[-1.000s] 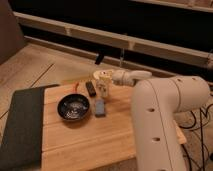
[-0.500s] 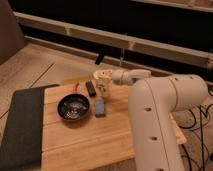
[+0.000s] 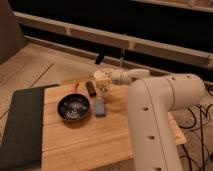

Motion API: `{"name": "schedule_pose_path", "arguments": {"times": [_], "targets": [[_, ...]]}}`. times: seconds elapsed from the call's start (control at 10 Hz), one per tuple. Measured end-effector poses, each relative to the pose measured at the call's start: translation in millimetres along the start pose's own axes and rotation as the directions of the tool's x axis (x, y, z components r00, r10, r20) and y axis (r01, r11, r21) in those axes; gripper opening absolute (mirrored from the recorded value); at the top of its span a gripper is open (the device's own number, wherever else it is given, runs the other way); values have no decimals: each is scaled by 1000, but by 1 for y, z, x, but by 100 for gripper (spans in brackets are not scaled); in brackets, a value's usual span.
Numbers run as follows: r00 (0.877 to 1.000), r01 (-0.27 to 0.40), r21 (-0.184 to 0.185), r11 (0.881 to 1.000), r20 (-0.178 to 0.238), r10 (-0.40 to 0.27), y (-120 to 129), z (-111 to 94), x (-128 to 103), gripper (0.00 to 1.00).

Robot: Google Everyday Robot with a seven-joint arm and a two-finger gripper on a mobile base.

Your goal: Stand the bottle upright

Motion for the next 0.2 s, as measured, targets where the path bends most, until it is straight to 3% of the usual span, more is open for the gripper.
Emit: {"name": "schedule_pose_path", "arguments": {"times": [0.2], "targets": [[1000,-1,-5,1000,-8,1,1,1,-1,80]]}}
